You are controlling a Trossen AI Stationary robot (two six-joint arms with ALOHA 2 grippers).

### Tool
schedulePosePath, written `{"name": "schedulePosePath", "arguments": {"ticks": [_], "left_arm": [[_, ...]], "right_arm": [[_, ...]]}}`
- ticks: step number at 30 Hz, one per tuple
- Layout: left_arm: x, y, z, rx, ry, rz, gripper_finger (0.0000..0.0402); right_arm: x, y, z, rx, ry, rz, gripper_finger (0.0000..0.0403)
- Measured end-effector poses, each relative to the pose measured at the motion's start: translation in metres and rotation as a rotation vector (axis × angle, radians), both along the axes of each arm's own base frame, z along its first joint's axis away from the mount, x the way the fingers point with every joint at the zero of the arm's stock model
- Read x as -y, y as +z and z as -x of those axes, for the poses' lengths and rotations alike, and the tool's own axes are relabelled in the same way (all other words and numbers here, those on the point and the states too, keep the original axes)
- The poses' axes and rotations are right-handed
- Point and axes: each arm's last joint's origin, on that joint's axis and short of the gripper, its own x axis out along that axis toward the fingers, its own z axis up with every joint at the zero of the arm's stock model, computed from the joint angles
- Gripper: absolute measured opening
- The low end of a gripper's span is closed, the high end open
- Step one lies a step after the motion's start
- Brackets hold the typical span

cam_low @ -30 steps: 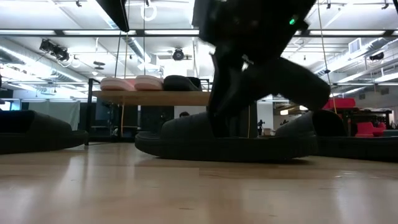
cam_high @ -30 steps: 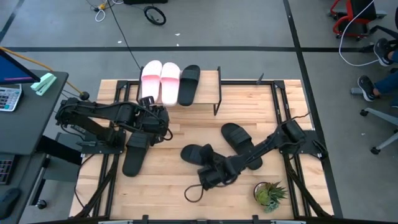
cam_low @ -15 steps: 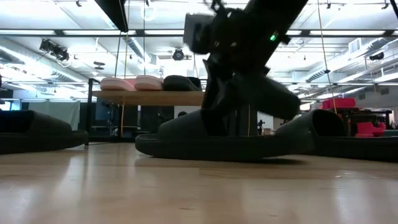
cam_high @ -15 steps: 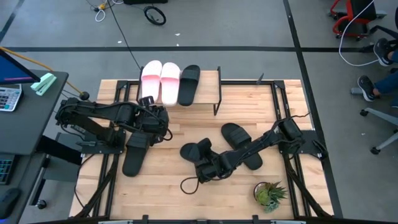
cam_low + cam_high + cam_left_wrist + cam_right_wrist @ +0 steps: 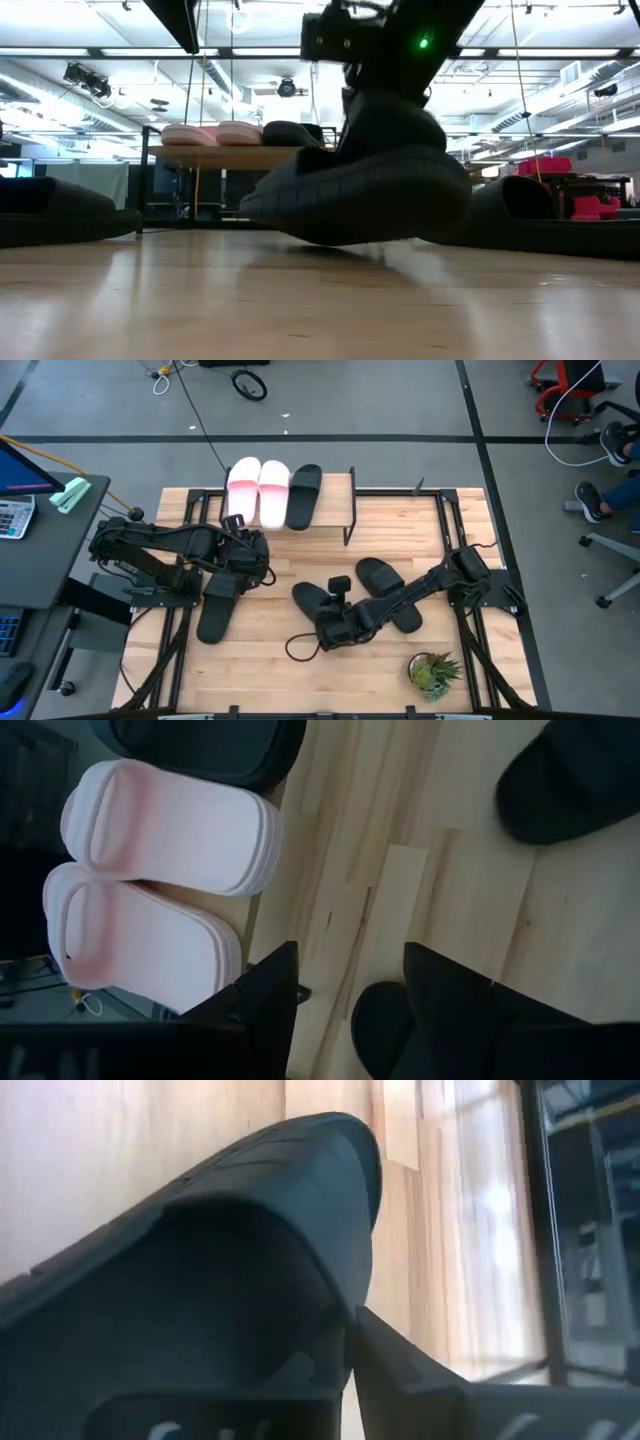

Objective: Pick and place slides into the shelf
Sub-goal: Put the black slide on the shelf

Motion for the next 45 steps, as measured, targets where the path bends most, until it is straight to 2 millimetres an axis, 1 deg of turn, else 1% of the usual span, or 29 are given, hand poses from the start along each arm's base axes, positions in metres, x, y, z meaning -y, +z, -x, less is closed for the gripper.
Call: {"name": "schedulePosePath", "arguments": {"ticks": [2,4,6,9,12,15,18,22,25,29,32,35,37,41,45], "left_arm": [[0.000,0.000,0.001,-0.012,0.001,-0.002,0.0186],[0.000,0.000,0.002,-0.020,0.002,-0.003,0.0188],[-0.001,-0.001,0.003,-0.032,0.004,-0.005,0.0190],[-0.001,0.001,0.008,-0.029,0.032,0.002,0.0193],[-0.003,0.006,0.015,-0.004,0.041,0.005,0.0194],[-0.006,0.015,0.025,0.043,0.048,0.009,0.0190],[-0.009,0.025,0.037,0.096,0.049,0.019,0.0186],[-0.012,0.037,0.055,0.171,0.051,0.032,0.0187],[-0.014,0.043,0.066,0.215,0.050,0.041,0.0191],[-0.016,0.049,0.078,0.254,0.050,0.049,0.0194],[-0.017,0.051,0.083,0.270,0.049,0.053,0.0192],[-0.017,0.052,0.084,0.273,0.046,0.052,0.0188],[-0.017,0.052,0.084,0.268,0.039,0.049,0.0186],[-0.017,0.052,0.084,0.258,0.024,0.041,0.0187],[-0.017,0.051,0.083,0.258,0.027,0.042,0.0192]], "right_arm": [[-0.005,0.006,0.004,0.035,-0.012,0.037,0.0022],[-0.010,0.017,0.009,0.074,-0.014,0.122,0.0025],[-0.012,0.035,0.015,0.146,-0.037,0.240,0.0020],[-0.006,0.065,0.024,0.263,-0.122,0.427,0.0009],[0.013,0.097,0.030,0.382,-0.254,0.542,0.0010],[0.044,0.125,0.033,0.508,-0.405,0.517,0.0008],[0.081,0.141,0.032,0.545,-0.514,0.492,0.0007],[0.131,0.144,0.027,0.497,-0.616,0.507,0.0007],[0.165,0.138,0.021,0.472,-0.666,0.472,0.0007],[0.202,0.120,0.015,0.394,-0.710,0.454,0.0007],[0.225,0.111,0.014,0.331,-0.728,0.458,0.0007],[0.242,0.103,0.013,0.298,-0.730,0.428,0.0007],[0.251,0.102,0.014,0.300,-0.735,0.403,0.0007],[0.263,0.103,0.012,0.357,-0.728,0.335,0.0008],[0.271,0.104,0.010,0.410,-0.714,0.273,0.0009]]}}
